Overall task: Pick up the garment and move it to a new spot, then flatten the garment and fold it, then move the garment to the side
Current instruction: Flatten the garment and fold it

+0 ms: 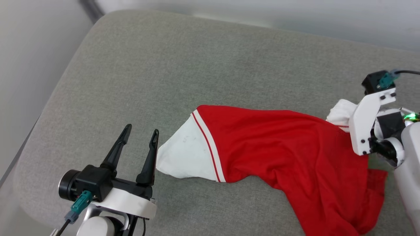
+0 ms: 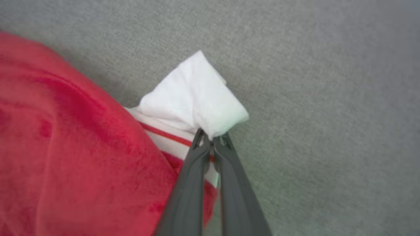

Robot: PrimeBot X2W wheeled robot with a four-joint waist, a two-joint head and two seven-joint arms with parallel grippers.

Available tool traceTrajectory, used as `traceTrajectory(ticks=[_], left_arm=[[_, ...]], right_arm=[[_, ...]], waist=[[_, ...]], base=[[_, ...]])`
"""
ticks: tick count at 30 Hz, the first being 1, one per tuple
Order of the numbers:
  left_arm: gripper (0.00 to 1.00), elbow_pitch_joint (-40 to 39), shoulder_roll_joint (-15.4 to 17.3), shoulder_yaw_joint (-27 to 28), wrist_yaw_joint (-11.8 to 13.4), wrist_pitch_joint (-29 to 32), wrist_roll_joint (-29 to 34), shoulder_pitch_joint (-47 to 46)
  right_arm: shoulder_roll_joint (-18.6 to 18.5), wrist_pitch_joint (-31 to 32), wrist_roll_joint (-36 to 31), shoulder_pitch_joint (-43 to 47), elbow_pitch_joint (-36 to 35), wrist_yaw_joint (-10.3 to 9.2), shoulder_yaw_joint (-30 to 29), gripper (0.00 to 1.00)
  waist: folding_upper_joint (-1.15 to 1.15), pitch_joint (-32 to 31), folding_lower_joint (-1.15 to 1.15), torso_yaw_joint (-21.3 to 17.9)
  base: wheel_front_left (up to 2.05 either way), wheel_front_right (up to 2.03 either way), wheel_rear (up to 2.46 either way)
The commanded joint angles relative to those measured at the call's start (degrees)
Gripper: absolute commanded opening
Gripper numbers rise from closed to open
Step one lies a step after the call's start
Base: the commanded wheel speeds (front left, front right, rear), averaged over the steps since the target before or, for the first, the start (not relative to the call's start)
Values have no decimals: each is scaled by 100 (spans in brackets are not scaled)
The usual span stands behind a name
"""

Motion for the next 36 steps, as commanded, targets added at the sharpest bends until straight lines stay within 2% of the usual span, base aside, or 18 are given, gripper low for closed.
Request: traceTrajectory(ticks=[1,10,14,19,23,24,25,26,30,36], left_arm=[[100,4,0,34,-16,-15,10,36],[100,-2,38,230,-19,-15,56,280],[100,-38,57,314,-3,-15,56,384],[100,-49,86,376,-12,-15,43,462],[100,20,105,380,-35,-15,7,424],[100,38,122,381,-40,-15,21,419],[100,61,132,377,-46,-9,15,418],[100,84,146,376,-50,8,2,423],[100,148,200,407,-27,55,-51,454],[100,121,236,444,-39,55,-156,510]], right_arm=[[-15,-130,53,8,-80,-6,-51,0],[-129,-1347,490,592,-946,-5,-577,0],[-119,-1735,510,1291,-1394,-5,-1154,0],[224,-1884,232,2319,-1528,-5,-2022,0],[627,-1968,-12,2835,-1279,-4,-2370,0],[696,-1983,-69,2911,-1189,-4,-2409,7],[765,-2003,-121,2970,-1114,-5,-2423,43],[847,-1998,-150,3002,-1032,-5,-2429,100],[944,-2147,-178,2916,-989,-4,-2235,100],[782,-2966,15,2794,-1832,-4,-1973,100]], waist=[[0,-139,0,-141],[0,-518,0,-741],[0,-574,0,-964],[0,-575,0,-1237],[0,-588,0,-1393],[0,-599,0,-1435],[0,-617,0,-1475],[0,-635,0,-1514],[0,-725,0,-1652],[0,-899,0,-1780]], base=[[0,0,0],[0,0,0],[0,0,0],[0,0,0],[0,0,0],[0,0,0],[0,0,0],[0,0,0],[0,0,0],[0,0,0]])
